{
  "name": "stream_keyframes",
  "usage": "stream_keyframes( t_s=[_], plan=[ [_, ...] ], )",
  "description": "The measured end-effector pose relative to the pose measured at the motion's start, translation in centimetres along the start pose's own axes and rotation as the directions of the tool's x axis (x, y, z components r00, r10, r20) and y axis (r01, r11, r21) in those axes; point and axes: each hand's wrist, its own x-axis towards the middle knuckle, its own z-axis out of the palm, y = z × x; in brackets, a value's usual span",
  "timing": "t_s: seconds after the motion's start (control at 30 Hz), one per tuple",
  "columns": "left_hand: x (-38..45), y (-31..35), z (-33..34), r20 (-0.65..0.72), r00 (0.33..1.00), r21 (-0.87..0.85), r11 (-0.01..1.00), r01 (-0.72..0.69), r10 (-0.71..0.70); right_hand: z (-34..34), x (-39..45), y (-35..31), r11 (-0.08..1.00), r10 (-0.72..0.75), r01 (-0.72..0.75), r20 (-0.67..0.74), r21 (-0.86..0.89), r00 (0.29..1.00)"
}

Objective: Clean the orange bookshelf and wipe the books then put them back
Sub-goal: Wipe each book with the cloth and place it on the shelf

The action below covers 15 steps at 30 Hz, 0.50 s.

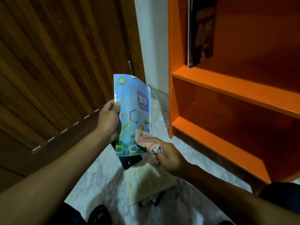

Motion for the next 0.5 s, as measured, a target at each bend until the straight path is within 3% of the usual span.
stream_keyframes(
  t_s=[0.07,0.17,0.23,0.3,0.4,0.5],
  plan=[
    [0.2,-0.3,-0.7,0.005,0.999,0.044,0.998,-0.039,0.039,0.0,0.0,-0.2,1.0,0.011,-0.013,0.076,0.025,0.997],
    [-0.1,-0.8,-1.2,0.023,0.999,0.108,0.993,-0.046,0.043,-1.0,0.3,-2.1,0.928,0.181,-0.212,0.128,0.307,0.975],
    [-0.5,-1.1,-1.3,0.061,0.996,0.18,0.981,-0.078,0.068,-1.9,1.2,-2.1,0.892,0.295,-0.258,-0.046,0.37,0.954],
    [-1.1,-1.4,-1.2,0.119,0.984,0.294,0.942,-0.162,0.132,-3.0,2.4,-1.6,0.915,0.324,-0.2,-0.342,0.351,0.882],
    [-1.8,-2.1,-0.7,0.226,0.952,0.436,0.852,-0.29,0.208,-4.6,5.0,-2.5,0.96,0.171,-0.002,-0.581,0.279,0.796],
    [-2.7,-2.6,0.7,0.328,0.918,0.481,0.797,-0.365,0.222,-5.0,6.8,-4.1,0.989,-0.092,0.142,-0.551,0.048,0.829]
  ],
)
